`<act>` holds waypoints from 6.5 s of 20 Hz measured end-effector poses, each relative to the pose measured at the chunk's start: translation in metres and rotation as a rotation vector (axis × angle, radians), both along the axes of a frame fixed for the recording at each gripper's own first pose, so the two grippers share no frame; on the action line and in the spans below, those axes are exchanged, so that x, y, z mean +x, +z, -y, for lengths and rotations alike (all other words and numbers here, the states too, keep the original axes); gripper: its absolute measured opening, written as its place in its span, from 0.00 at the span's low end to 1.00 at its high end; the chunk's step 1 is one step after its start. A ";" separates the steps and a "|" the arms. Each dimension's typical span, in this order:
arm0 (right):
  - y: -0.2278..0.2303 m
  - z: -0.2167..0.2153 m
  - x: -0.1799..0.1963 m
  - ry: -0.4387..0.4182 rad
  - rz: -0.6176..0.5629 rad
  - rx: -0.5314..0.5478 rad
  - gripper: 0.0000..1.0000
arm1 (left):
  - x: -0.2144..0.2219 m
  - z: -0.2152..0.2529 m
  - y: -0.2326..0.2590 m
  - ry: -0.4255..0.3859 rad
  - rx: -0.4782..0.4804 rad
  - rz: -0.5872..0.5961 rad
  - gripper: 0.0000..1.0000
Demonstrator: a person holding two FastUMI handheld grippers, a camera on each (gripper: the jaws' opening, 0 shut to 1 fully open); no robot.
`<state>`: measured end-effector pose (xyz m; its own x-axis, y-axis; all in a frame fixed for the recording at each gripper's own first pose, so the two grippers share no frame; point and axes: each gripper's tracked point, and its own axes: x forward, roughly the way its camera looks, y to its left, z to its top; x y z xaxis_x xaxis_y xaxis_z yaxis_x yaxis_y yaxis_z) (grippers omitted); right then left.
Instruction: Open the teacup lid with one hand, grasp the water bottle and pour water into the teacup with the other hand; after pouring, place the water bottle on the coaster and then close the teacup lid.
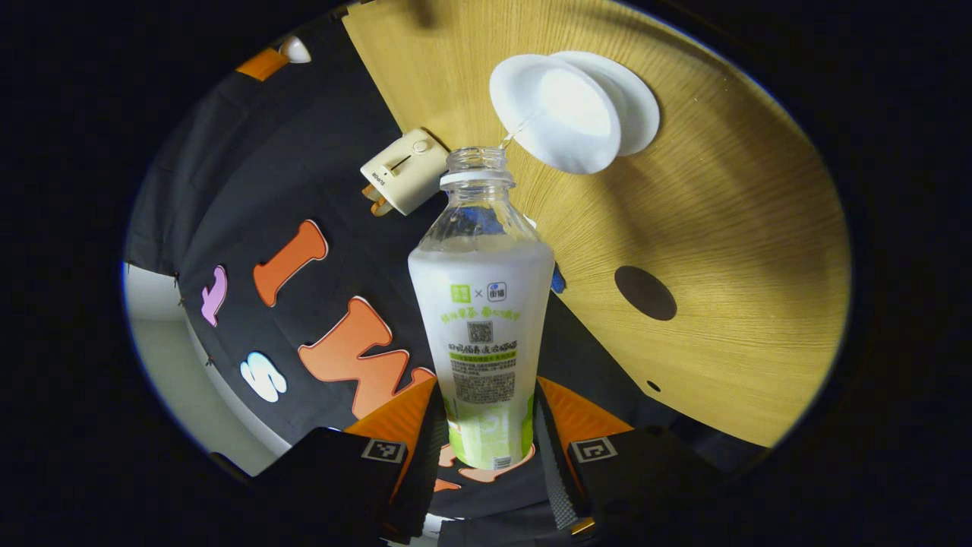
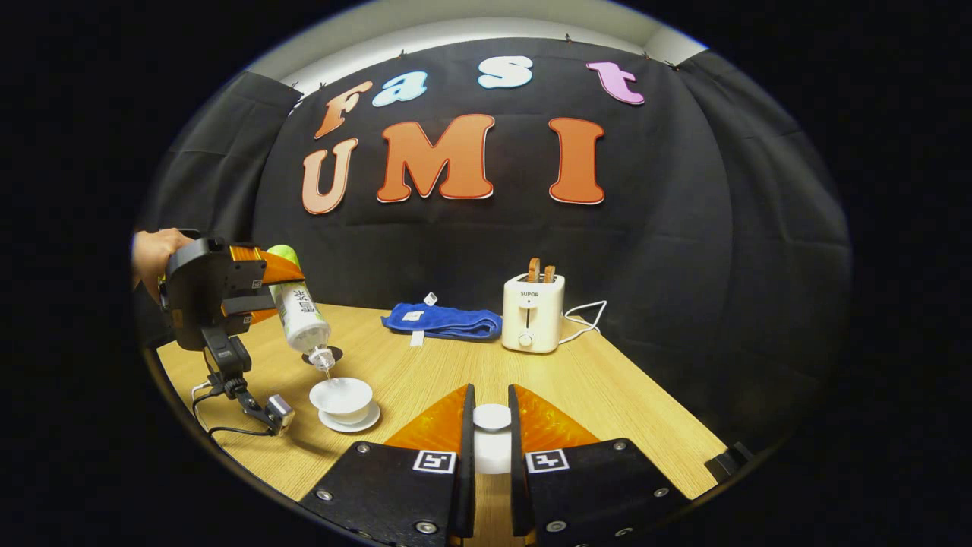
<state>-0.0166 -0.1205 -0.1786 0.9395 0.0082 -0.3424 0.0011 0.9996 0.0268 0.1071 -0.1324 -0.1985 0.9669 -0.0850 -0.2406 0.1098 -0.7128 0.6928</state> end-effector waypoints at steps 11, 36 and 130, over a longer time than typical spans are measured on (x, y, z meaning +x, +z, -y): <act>-0.006 -0.001 0.002 -0.012 -0.013 0.023 0.19 | -0.019 -0.009 -0.060 0.118 -0.331 -0.211 0.64; 0.006 -0.105 0.050 0.076 0.001 0.066 0.19 | 0.083 -0.094 0.002 0.463 -2.230 -0.231 0.61; 0.148 -0.131 0.041 0.081 0.343 -0.045 0.90 | -0.095 -0.134 0.151 0.163 -2.127 -0.021 0.96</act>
